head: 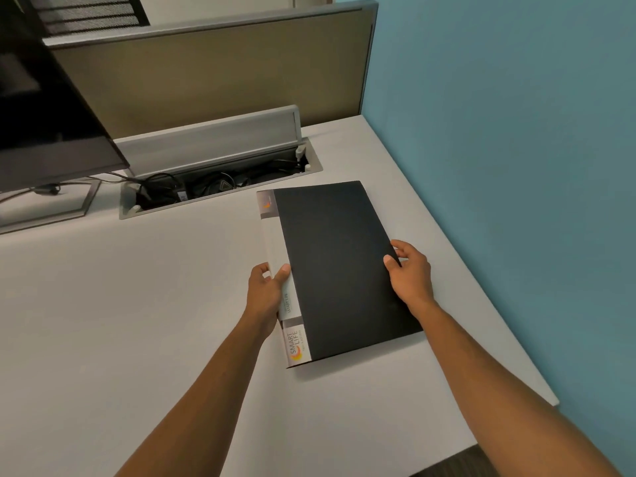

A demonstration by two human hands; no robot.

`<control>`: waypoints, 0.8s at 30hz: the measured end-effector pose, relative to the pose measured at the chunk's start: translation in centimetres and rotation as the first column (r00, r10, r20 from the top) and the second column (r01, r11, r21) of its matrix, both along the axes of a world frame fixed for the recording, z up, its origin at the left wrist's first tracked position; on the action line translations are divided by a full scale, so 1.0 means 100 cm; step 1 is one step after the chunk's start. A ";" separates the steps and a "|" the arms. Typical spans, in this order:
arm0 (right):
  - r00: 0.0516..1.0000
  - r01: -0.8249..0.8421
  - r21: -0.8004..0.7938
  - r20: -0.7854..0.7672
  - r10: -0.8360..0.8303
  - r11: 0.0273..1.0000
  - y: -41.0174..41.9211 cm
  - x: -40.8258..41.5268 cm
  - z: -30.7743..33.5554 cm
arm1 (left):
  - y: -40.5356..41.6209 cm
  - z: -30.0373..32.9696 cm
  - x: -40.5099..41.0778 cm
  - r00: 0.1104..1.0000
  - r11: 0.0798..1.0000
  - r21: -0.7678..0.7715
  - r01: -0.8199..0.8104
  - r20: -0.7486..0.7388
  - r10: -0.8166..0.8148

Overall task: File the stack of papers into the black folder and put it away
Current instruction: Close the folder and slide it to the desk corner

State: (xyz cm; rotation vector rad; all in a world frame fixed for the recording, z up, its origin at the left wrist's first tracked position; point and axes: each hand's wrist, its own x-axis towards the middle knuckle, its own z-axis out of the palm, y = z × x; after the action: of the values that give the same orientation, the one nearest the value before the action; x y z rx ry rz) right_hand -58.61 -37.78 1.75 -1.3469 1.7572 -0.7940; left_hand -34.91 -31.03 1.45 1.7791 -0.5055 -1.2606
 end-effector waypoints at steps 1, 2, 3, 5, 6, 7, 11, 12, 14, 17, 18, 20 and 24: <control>1.000 0.003 -0.003 -0.002 -0.003 1.000 -0.006 -0.006 0.000 | -0.005 0.000 -0.006 1.000 1.000 -0.001 0.008 0.005 -0.008; 1.000 0.003 -0.010 -0.003 -0.003 1.000 -0.013 -0.015 0.000 | -0.013 -0.001 -0.015 1.000 1.000 0.000 0.013 0.007 -0.013; 1.000 -0.002 -0.018 -0.007 0.002 1.000 -0.021 -0.024 0.000 | -0.021 -0.001 -0.024 1.000 1.000 0.004 0.016 0.010 -0.016; 1.000 -0.015 -0.029 -0.016 0.015 0.999 -0.037 -0.039 -0.001 | -0.035 -0.003 -0.037 0.999 1.000 0.012 0.022 0.032 -0.023; 1.000 -0.020 -0.030 -0.019 0.020 0.999 -0.046 -0.045 -0.002 | -0.042 -0.003 -0.043 0.998 1.000 0.016 0.027 0.056 -0.028; 0.999 -0.024 -0.029 -0.021 0.024 0.999 -0.053 -0.051 -0.003 | -0.049 -0.003 -0.048 0.996 0.999 0.018 0.033 0.086 -0.034; 0.998 -0.039 -0.022 -0.050 0.038 0.999 -0.081 -0.071 -0.008 | -0.073 -0.006 -0.061 0.975 0.996 0.030 0.079 0.205 -0.084; 0.997 -0.043 -0.028 -0.057 0.042 0.999 -0.087 -0.075 -0.009 | -0.078 -0.007 -0.063 0.969 0.995 0.036 0.093 0.227 -0.099; 0.994 -0.058 -0.058 -0.094 0.052 0.997 -0.097 -0.081 -0.014 | -0.088 -0.009 -0.067 0.956 0.992 0.047 0.114 0.267 -0.123; 0.981 -0.070 -0.124 -0.190 0.046 0.990 -0.110 -0.085 -0.021 | -0.103 -0.011 -0.074 0.938 0.991 0.057 0.124 0.318 -0.136; 0.974 -0.076 -0.147 -0.221 0.042 0.986 -0.113 -0.086 -0.023 | -0.107 -0.011 -0.076 0.931 0.990 0.058 0.129 0.336 -0.141; 0.961 -0.096 -0.187 -0.274 0.042 0.978 -0.119 -0.086 -0.026 | -0.113 -0.011 -0.078 0.917 0.989 0.059 0.138 0.370 -0.150; 0.934 -0.141 -0.248 -0.355 0.046 0.958 -0.125 -0.081 -0.030 | -0.122 -0.012 -0.081 0.890 0.988 0.055 0.146 0.428 -0.155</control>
State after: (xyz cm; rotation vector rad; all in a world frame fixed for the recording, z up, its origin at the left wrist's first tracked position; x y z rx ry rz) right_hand -66.73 -50.29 -1.20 -1.8337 1.8802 -0.8011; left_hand -43.02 -43.23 0.27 2.0797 -0.8990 -0.9676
